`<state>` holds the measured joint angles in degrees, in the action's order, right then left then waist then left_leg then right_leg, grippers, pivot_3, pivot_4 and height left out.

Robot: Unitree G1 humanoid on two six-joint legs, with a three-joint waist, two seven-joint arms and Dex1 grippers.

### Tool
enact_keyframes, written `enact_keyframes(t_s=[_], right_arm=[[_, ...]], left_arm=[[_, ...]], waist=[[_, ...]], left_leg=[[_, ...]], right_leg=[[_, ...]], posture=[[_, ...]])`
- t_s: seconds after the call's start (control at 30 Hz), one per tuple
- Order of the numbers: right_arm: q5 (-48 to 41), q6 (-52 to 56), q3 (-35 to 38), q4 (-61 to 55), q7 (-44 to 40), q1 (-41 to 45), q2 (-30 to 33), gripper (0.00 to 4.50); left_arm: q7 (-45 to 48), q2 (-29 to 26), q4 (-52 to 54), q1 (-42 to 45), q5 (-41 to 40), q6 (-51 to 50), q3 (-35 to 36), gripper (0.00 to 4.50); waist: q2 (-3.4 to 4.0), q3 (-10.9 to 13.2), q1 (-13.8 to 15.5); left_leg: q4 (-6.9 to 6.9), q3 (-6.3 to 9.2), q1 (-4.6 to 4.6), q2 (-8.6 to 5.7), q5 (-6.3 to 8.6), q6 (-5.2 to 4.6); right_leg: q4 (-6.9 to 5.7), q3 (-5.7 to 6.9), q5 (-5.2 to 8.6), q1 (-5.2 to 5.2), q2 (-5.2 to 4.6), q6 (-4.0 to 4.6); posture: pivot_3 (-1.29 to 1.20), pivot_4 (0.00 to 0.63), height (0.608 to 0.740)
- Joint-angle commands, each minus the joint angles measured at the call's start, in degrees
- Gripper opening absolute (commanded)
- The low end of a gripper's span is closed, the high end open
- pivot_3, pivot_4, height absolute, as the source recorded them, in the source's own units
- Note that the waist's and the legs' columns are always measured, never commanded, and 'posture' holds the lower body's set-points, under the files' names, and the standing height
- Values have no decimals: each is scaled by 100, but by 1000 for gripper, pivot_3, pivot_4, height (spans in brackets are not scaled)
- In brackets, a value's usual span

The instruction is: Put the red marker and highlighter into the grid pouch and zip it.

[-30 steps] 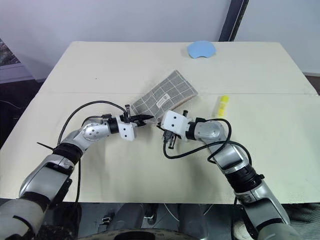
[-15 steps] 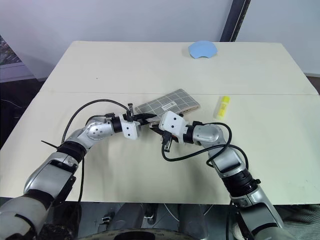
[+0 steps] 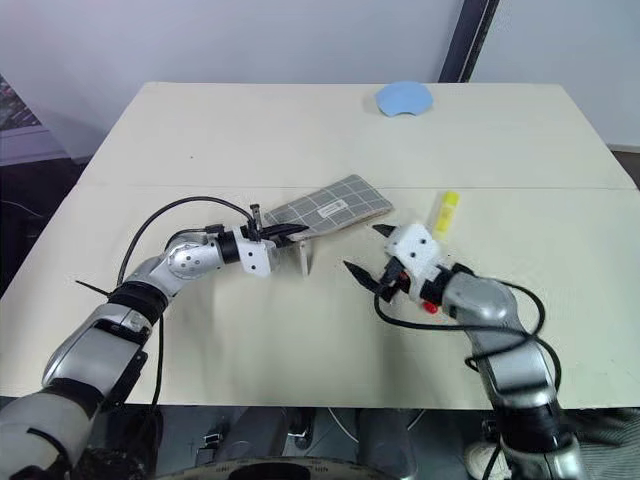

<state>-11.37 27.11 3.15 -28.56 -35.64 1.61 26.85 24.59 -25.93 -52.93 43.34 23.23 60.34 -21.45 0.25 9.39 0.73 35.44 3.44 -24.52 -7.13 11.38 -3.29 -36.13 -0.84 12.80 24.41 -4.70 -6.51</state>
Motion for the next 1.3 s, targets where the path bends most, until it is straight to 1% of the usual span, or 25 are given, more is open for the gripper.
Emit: enact_keyframes(t_s=[0.03, 0.13, 0.2, 0.27, 0.3, 0.37, 0.47, 0.57, 0.63, 0.7, 0.8, 0.87, 0.9, 0.93, 1.07, 1.1, 1.13, 1.2, 1.23, 1.3], right_arm=[[277, 450, 571, -186, 925, 77, -93, 4428], [587, 828, 776, 145, 1853, 537, -396, 4428], [890, 943, 601, 583, 2353, 957, -596, 4428], [919, 1119, 633, 1101, 2747, 1386, -915, 4428], [1037, 1136, 581, 1442, 2877, 1567, -935, 4428], [1217, 1082, 475, 2028, 2974, 1868, -868, 4428], [1297, 1072, 503, 2662, 3129, 2234, -802, 4428], [1474, 1042, 489, 2974, 3332, 2313, -724, 4428], [1418, 1040, 584, 2994, 3400, 2271, -764, 4428], [1296, 1122, 664, 2915, 3441, 2144, -913, 4428], [730, 1524, 1196, 2827, 3564, 2085, -1452, 4428], [554, 1643, 1329, 2780, 3502, 2135, -1571, 3916], [529, 1675, 1317, 2781, 3436, 2159, -1538, 3564], [514, 1702, 1320, 2784, 3398, 2190, -1476, 3093], [469, 1703, 1383, 2792, 3357, 2199, -1281, 955], [433, 1655, 1442, 2773, 3335, 2205, -1236, 869], [361, 1531, 1469, 2688, 3197, 2206, -1158, 875], [252, 900, 1192, 2192, 2373, 1982, -716, 876], [185, 654, 915, 1834, 1768, 1750, -387, 876], [-83, 432, 673, 1321, 972, 1394, 17, 876]], left_arm=[[22, -44, 169, -46, -185, 44, 93, 0], [75, 12, 136, -65, -222, 31, 76, 0], [125, 52, 85, -34, -202, 60, 23, 0], [148, 109, 64, 11, -182, 52, -3, 0], [159, 153, 62, 32, -205, 27, 4, 0], [175, 194, 72, 59, -205, 14, 7, 0], [211, 189, 112, 53, -218, 14, 17, 0], [212, 138, 140, 34, -210, 1, 42, 0], [201, 114, 168, 22, -197, -11, 53, 0], [195, 94, 196, -10, -237, -67, 90, 0], [191, 73, 276, -69, -260, -99, 101, 0], [208, 73, 326, -91, -280, -122, 102, 0], [214, 73, 343, -97, -286, -132, 103, 0], [230, 77, 355, -93, -305, -146, 109, 0], [310, 124, 353, -78, -465, -190, 162, 0], [392, 159, 349, -67, -611, -236, 199, 0], [529, 212, 353, -58, -844, -338, 263, 0], [841, 330, 391, -41, -1435, -621, 465, 0], [990, 363, 397, -34, -1667, -715, 550, 0], [1245, 380, 428, -41, -1930, -789, 634, 0]], waist=[[0, 0, -2], [0, 0, 1], [-1, -1, -1], [0, -2, -4], [1, -2, -1], [1, -2, 16], [1, -3, 12], [2, -3, 7], [2, -3, -4], [2, -3, -5], [2, -3, -18], [2, -3, -23], [3, -4, -23], [3, -4, -22], [3, -4, 0], [3, -4, -1], [3, -3, 0], [5, -3, 7], [7, -1, 11], [6, 0, -21]], left_leg=[[3, -1, 0, 0, 0, 0], [13, -3, 1, -1, 0, 0], [13, -3, 4, 1, -1, 2], [12, -3, 6, 3, -4, 5], [12, -2, 7, 5, -5, 7], [12, -2, 5, 4, -6, 7], [10, -1, 4, -8, -4, 3], [10, -3, 4, -12, -2, 0], [9, -2, 4, -11, -2, 0], [8, -2, 4, -8, -3, 0], [8, -1, 6, 0, -4, 4], [8, -1, 7, 2, -5, 5], [8, -1, 9, 2, -5, 5], [8, -1, 9, 1, -5, 5], [10, -1, 8, 0, -5, 5], [10, -1, 8, 0, -5, 5], [10, -1, 7, -1, -5, 5], [10, -1, 4, -3, -5, 4], [10, -1, 3, -5, -5, 3], [11, -1, -3, -6, -1, -3]], right_leg=[[0, -1, 0, -1, 0, 0], [0, -2, 0, -5, 0, 1], [-1, 0, -1, -6, 0, -1], [-3, 1, -2, -3, 0, -2], [-4, 2, -3, -3, 3, -3], [-5, 2, -4, -1, 2, -5], [-4, 1, -5, -2, -4, -4], [-3, -1, -5, -2, -7, -4], [-4, -1, -5, -1, -6, -4], [-7, -1, -5, -1, -3, -5], [-11, -1, -7, -2, 3, -7], [-15, -2, -8, 0, 5, -8], [-15, -2, -8, -1, 6, -8], [-15, -2, -9, 0, 6, -8], [-14, -1, -9, 0, 4, -7], [-14, 0, -9, 0, 4, -7], [-13, -1, -9, 0, 3, -7], [-11, 0, -9, 1, 1, -7], [-8, 0, -9, 0, 0, -8], [-2, 2, -8, 3, -1, -9]], posture=[[0, 150, 739], [0, 150, 739], [0, 150, 739], [0, 150, 739], [0, 150, 739], [0, 150, 739], [0, 150, 739], [0, 150, 739], [0, 150, 739], [0, 150, 739], [0, 150, 739], [0, 150, 739], [0, 150, 739], [0, 150, 739], [0, 150, 739], [0, 150, 739], [0, 150, 739], [0, 150, 739], [0, 150, 739], [0, 150, 739]])
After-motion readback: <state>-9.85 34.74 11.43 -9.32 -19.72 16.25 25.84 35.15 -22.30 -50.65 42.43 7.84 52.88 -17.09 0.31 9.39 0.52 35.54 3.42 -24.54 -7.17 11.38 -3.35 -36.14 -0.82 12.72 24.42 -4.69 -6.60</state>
